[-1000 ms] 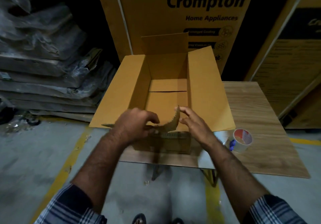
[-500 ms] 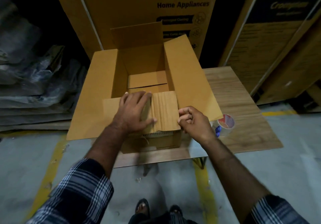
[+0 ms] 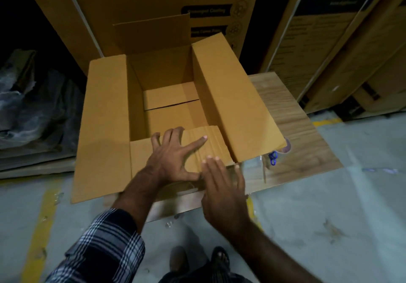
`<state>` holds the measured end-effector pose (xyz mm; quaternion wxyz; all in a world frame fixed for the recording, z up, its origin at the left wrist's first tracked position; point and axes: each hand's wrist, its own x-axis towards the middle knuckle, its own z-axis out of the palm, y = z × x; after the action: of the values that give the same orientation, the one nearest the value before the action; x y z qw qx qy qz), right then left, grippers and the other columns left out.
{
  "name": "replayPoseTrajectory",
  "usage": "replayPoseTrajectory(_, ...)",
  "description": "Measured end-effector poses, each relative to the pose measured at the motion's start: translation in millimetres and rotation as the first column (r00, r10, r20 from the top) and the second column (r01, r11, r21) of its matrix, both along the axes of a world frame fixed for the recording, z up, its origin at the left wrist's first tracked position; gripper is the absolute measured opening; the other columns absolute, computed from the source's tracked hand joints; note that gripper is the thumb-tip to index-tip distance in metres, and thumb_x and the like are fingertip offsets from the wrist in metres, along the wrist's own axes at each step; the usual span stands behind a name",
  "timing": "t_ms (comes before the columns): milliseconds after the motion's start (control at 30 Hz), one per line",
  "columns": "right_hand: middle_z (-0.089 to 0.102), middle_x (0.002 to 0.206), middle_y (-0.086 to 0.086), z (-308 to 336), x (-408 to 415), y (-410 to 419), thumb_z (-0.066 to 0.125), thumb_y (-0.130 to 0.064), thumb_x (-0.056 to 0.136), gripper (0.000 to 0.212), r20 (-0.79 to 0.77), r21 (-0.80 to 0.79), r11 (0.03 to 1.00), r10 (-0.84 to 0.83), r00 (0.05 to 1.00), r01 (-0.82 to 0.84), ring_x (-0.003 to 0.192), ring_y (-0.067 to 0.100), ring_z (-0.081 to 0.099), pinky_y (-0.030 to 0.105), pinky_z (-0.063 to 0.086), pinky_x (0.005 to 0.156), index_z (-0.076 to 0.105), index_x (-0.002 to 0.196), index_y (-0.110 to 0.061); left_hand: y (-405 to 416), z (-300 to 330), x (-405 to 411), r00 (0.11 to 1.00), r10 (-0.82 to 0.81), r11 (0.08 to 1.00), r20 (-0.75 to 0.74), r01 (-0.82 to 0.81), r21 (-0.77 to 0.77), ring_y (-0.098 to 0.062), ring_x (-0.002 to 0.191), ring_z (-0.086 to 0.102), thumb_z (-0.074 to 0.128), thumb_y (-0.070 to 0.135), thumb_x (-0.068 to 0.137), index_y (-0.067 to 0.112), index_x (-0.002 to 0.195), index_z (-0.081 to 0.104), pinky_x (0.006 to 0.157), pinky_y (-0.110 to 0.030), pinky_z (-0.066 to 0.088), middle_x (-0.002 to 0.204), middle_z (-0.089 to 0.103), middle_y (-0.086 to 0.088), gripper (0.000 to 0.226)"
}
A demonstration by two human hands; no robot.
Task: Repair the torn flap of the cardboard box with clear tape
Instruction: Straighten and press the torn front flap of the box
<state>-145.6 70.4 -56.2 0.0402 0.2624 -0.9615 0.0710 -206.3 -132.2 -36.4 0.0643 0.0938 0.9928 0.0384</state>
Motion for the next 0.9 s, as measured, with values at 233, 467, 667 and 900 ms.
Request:
replayPoseTrajectory(233, 0.011, 0.169, 0.01, -15, 2, 10, 0.05, -0.016, 0.077, 0.091, 0.036, 0.104, 0.994, 0.028, 0.999, -0.032, 0.156, 0.023, 0.01, 0.063, 0.02, 0.118, 0.011, 0.16, -0.007, 0, -2, -2, 0.998, -0.051, 0.999, -0.022, 0.051, -0.009, -0.039, 0.141, 0.023, 0.033, 0.097, 0.067, 0.062, 0.15, 0.005, 0.108, -0.064, 0.017, 0.156, 0.02, -0.024, 0.095)
replayPoseTrajectory(467, 0.013, 0.169, 0.005, -17, -4, 46, 0.05, -0.009, 0.08, 0.088, -0.036, 0.14, 0.984, -0.108, 0.994, 0.111, 0.155, 0.016, 0.013, 0.059, 0.015, 0.121, 0.014, 0.16, -0.009, 3, -2, -4, 0.999, -0.043, 0.999, 0.012, 0.043, -0.021, -0.039, 0.142, 0.019, 0.031, 0.097, 0.067, 0.063, 0.149, 0.005, 0.11, -0.063, 0.016, 0.158, 0.015, -0.023, 0.093)
replayPoseTrajectory(667, 0.01, 0.169, 0.007, -6, 5, 11, 0.053, -0.016, 0.082, 0.089, 0.033, 0.005, 0.996, -0.085, 0.996, 0.085, 0.156, 0.02, 0.007, 0.059, 0.014, 0.121, 0.011, 0.16, -0.01, 2, -1, -2, 0.999, -0.047, 0.998, 0.009, 0.047, -0.027, -0.039, 0.14, 0.023, 0.026, 0.097, 0.067, 0.063, 0.15, 0.004, 0.108, -0.061, 0.02, 0.157, 0.019, -0.022, 0.092)
replayPoseTrajectory(900, 0.009, 0.169, 0.01, -14, 13, 3, 0.051, -0.01, 0.079, 0.092, 0.024, 0.089, 0.995, 0.039, 0.999, -0.041, 0.155, 0.023, 0.011, 0.058, 0.023, 0.12, 0.008, 0.16, -0.008, 2, -6, 0, 0.997, -0.073, 0.997, -0.03, 0.072, -0.022, -0.04, 0.138, 0.025, 0.028, 0.097, 0.068, 0.063, 0.15, 0.006, 0.106, -0.061, 0.022, 0.156, 0.021, -0.023, 0.091)
